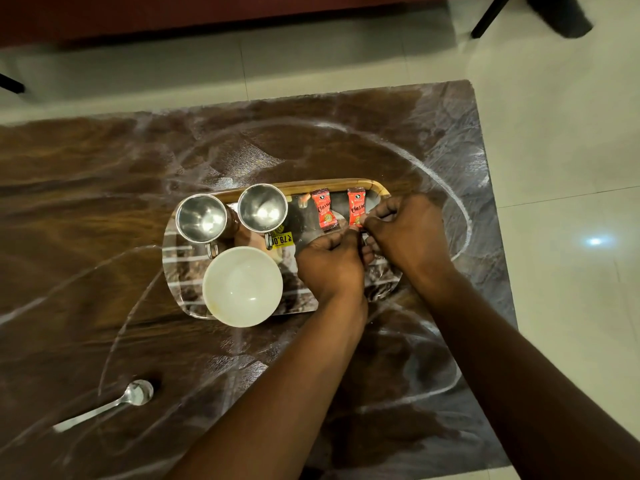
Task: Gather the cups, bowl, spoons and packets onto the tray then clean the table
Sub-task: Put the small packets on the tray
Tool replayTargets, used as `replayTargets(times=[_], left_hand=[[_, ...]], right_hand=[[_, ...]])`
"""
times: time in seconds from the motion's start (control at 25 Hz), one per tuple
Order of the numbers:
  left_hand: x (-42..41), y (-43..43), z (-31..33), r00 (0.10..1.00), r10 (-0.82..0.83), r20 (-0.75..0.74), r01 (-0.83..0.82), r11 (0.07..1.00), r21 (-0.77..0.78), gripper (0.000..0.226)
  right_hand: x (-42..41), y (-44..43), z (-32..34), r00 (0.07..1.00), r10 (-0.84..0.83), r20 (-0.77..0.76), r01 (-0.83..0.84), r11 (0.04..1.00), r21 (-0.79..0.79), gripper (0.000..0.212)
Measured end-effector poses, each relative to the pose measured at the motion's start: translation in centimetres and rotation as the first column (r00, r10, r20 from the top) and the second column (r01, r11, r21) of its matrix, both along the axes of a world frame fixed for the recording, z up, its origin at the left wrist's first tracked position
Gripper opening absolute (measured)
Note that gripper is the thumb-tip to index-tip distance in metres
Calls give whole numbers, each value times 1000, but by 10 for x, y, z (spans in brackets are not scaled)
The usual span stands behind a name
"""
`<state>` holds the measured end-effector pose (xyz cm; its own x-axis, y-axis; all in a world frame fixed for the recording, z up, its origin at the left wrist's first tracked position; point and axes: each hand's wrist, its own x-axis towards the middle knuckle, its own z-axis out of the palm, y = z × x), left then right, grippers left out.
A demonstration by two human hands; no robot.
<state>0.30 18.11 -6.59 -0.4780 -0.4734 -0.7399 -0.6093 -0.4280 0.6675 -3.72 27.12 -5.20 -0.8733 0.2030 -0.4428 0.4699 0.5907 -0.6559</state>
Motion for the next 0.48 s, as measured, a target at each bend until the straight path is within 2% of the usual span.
replayTargets(times=[0.24,0.48], left_hand=[[8,-2,5,999,-48,-17,48,999,-13,25],[58,-28,39,993,-107,-50,107,994,-6,20]], right_hand=[[1,2,6,995,64,-71,-57,994,93,7],[27,-6,27,974,123,-192,-93,983,160,17]])
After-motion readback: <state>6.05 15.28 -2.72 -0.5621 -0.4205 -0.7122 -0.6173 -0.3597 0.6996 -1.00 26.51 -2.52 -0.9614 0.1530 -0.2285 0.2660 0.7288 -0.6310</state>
